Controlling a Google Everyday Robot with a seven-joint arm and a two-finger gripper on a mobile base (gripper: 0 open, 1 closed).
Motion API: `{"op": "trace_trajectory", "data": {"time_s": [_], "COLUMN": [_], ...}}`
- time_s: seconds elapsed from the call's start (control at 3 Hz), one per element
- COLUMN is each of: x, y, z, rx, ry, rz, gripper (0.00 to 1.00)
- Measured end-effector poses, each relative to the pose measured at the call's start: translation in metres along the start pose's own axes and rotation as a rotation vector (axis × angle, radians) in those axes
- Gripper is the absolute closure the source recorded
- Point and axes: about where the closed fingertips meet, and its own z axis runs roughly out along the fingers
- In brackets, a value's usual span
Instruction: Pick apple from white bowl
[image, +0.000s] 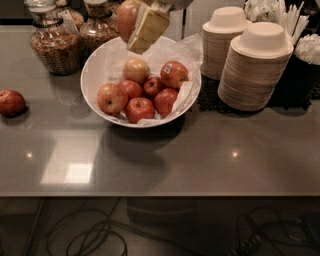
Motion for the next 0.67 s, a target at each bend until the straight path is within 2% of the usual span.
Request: {"op": "trace_trajectory", "data": {"time_s": [0.33, 0.67], "x": [0.004, 0.015], "y": [0.025, 0.040], "z": [0.012, 0.018], "rx": [0.000, -0.045], "ry": [-0.073, -0.191], "rz": [-0.019, -0.005], "gripper": [1.00, 1.00]}}
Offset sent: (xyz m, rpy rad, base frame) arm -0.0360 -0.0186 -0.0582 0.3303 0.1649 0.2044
